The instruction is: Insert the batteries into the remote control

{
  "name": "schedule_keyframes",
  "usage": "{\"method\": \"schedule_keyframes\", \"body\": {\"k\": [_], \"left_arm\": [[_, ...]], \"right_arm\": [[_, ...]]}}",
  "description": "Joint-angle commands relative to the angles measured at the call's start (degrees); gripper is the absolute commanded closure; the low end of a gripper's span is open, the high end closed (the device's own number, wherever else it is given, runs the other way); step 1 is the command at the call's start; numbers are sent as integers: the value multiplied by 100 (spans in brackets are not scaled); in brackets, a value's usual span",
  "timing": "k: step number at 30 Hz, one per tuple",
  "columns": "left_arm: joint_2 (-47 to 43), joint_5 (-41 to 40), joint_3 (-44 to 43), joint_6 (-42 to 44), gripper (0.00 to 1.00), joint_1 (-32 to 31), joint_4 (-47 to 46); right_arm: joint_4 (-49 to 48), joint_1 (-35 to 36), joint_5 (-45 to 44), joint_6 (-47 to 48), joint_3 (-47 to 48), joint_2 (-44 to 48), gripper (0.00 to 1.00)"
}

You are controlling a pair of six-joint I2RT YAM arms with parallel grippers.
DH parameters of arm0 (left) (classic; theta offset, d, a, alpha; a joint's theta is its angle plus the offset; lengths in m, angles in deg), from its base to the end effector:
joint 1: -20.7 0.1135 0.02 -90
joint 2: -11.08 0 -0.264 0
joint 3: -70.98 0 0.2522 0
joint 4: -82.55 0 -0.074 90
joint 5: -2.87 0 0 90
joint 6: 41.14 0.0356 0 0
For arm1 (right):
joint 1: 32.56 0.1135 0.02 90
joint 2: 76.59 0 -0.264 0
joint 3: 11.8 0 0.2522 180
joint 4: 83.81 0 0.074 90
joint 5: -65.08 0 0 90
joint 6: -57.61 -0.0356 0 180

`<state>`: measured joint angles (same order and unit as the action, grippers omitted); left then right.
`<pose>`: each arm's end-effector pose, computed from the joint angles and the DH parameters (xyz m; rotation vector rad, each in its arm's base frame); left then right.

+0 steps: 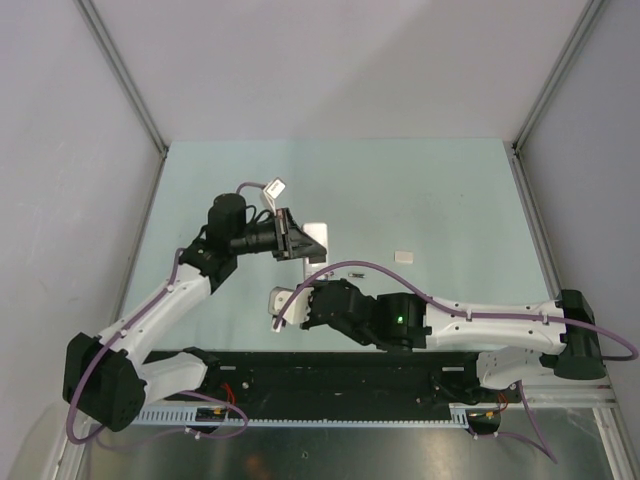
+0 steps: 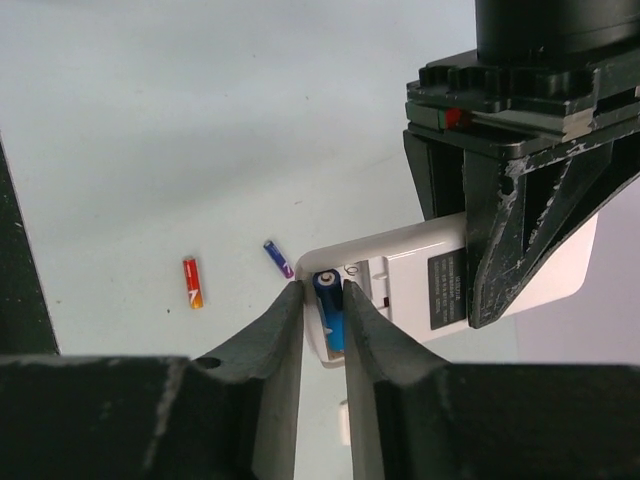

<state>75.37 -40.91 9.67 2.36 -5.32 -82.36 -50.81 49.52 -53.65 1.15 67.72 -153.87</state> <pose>0.2144 -0.1333 0.3077 0.2576 2.1087 -1.5692 0.0589 0.2990 0.3271 -1.5487 1.3215 0.0004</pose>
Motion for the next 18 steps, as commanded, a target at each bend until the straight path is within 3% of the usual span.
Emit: {"method": "schedule_keyframes", "body": {"k": [1,18], "left_arm": [[-163,740,-202,-957,100,-70,-730],[31,643,-141,-966,100,-61,-774]], "right_arm": [[1231,-96,-89,-287,-283,-174,74],[993,-105,-264,-260,-195,-77,66]]}}
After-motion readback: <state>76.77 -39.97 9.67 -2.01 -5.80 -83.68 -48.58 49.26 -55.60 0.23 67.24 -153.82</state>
